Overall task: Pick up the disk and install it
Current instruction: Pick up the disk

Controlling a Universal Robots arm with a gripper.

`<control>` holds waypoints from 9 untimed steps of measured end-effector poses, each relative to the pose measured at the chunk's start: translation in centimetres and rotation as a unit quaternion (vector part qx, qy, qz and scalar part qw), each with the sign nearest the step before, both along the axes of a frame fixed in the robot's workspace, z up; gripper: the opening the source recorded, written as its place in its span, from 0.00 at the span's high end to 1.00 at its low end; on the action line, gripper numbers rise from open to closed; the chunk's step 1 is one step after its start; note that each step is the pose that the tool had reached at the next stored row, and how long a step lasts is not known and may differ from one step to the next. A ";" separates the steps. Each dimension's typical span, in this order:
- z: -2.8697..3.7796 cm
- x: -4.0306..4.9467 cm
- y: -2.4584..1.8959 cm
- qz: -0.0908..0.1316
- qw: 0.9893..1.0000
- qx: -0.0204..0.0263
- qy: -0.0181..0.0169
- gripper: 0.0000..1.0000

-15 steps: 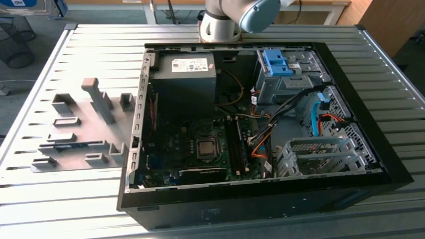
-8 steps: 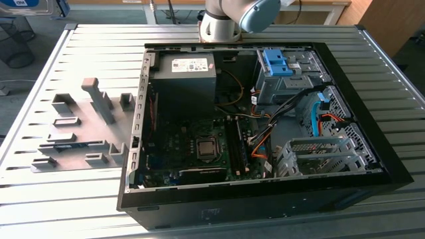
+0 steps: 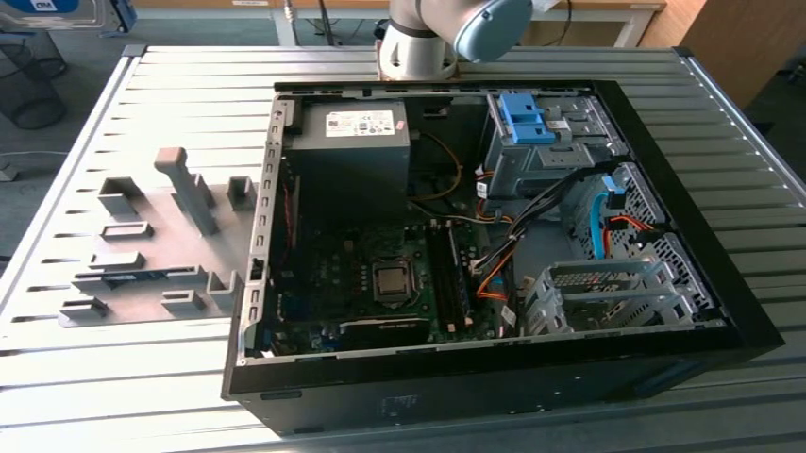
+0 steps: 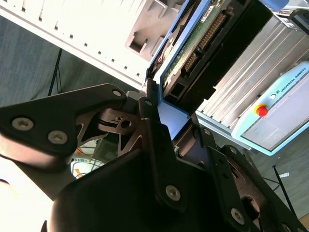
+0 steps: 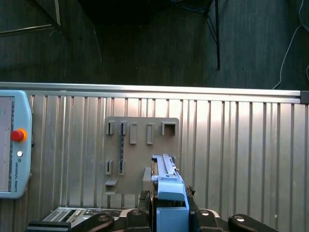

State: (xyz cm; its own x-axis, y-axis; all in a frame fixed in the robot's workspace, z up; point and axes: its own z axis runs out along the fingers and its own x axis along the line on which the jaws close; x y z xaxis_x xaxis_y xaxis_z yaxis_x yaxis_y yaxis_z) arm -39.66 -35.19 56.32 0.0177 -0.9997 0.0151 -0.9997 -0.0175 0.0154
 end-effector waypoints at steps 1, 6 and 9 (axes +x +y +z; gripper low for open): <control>0.00 0.04 0.00 0.000 1.000 0.000 0.000 0.63; 0.00 0.26 0.00 0.000 1.000 0.000 0.000 0.63; 0.00 0.41 0.00 0.000 1.000 0.000 0.000 0.63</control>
State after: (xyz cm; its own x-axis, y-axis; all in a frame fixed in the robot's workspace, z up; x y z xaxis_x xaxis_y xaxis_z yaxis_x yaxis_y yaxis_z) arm -39.26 -35.19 56.32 0.0178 -0.9997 0.0151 -0.9997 -0.0175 0.0154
